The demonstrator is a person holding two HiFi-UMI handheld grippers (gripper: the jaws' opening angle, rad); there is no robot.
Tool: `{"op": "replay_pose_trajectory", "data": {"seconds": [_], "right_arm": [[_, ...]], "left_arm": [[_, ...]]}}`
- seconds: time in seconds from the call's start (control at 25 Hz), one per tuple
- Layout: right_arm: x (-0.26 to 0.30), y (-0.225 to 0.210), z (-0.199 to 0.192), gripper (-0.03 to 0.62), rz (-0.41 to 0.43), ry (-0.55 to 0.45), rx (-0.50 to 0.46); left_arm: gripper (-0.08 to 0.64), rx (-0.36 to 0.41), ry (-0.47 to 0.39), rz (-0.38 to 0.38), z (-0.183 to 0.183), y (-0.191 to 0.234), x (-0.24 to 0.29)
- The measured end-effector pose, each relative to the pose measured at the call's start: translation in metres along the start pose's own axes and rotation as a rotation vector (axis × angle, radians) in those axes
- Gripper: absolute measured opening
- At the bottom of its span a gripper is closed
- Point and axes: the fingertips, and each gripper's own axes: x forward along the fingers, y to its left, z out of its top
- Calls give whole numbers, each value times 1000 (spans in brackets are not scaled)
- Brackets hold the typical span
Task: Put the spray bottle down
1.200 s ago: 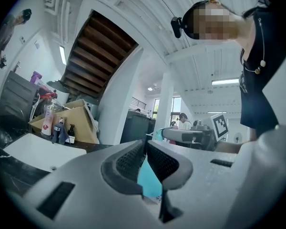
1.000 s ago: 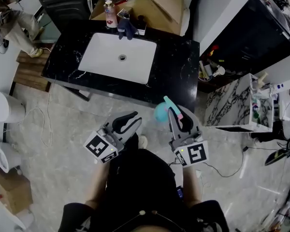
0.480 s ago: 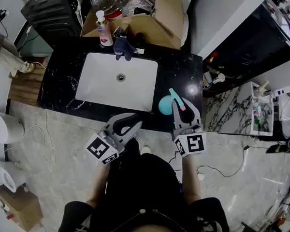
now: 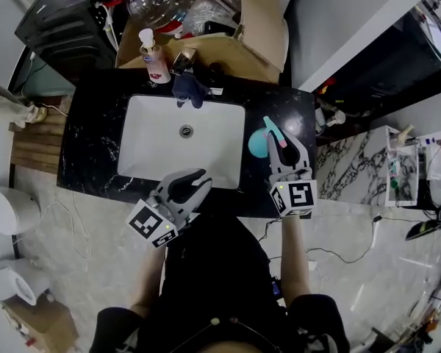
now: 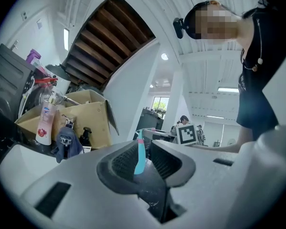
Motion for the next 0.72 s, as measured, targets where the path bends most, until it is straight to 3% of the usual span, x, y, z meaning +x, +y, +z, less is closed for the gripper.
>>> {"op": "replay_pose_trajectory", "data": {"seconds": [0.24,0.72], "right_arm": [[48,-20,-5,66,27,6,-59],[138,-38,-16,66,136,-21,-30]], "left_arm": [[71,-28,22,43,-3,21,7],[71,-63,51,157,-2,58,16]]}}
